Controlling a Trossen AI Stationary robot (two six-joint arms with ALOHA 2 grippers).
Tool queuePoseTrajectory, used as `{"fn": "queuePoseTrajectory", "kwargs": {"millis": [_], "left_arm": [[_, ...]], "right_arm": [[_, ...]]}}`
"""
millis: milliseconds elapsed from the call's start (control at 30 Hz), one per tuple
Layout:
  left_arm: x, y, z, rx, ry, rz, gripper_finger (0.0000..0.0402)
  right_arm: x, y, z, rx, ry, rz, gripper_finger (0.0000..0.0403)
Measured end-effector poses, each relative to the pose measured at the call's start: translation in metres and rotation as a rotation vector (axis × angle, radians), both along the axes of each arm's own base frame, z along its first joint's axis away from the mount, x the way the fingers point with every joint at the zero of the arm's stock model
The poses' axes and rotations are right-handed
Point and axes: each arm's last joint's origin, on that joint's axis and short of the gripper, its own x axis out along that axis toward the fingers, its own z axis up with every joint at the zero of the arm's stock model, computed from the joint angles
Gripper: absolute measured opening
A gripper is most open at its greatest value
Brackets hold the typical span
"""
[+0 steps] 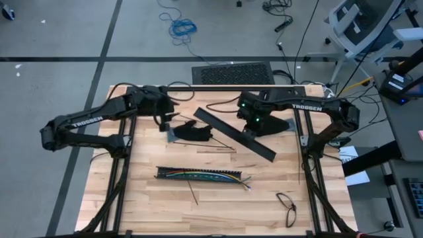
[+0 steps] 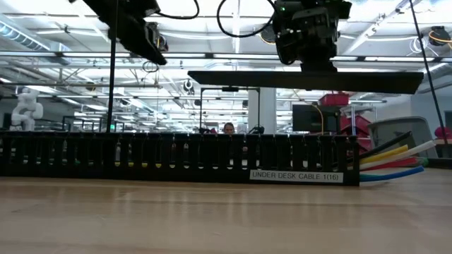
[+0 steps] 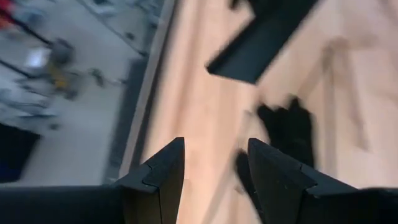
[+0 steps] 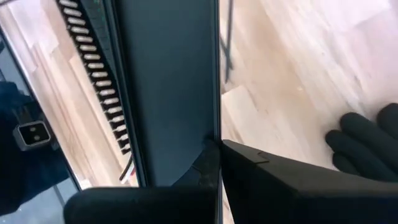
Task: Ziptie cables
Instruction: Close the cable duct
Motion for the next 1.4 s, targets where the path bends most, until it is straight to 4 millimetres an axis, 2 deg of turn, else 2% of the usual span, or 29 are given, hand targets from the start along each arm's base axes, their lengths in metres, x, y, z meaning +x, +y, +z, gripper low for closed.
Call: {"fn": "queuePoseTrajectory", "kwargs": {"millis": [67,233,333,667,800,933,1100,1400], "left_arm": [[-0.002,-0.005,0.003,-0.069,0.034,-0.045,0.0173],[-0.001,-0.014,0.008,-0.433,-0.059,-0.072,0.0173],[-0.001,-0.014,0.008,-0.521,-0.077,-0.029,0.0173],[-0.009,0.004,0.008,-0.676,-0.137,0.141,0.0173],[-0.015,0.017,0.005,-0.869,-0.207,0.186,0.0173],[-0.018,0.028,0.006,-1.089,-0.303,0.209,0.0173],[-0.016,0.038,0.008,-1.272,-0.362,0.280,0.0173],[-0.012,0.044,0.001,-1.408,-0.341,0.407,0.0173]], "right_arm": [[0.001,0.002,0.000,-0.003,-0.007,0.008,0.0000],[0.007,0.001,0.001,-0.083,-0.041,0.001,0.0000],[0.011,0.002,0.002,-0.132,-0.073,-0.001,0.0000],[0.021,0.023,0.003,-0.268,-0.091,0.063,0.0000],[0.022,0.030,0.003,-0.376,-0.065,0.059,0.0000],[0.022,0.031,0.003,-0.441,-0.050,0.046,0.0000],[0.024,0.029,0.004,-0.486,-0.061,0.026,0.0000],[0.032,0.033,-0.001,-0.498,-0.084,0.059,0.0000]]}}
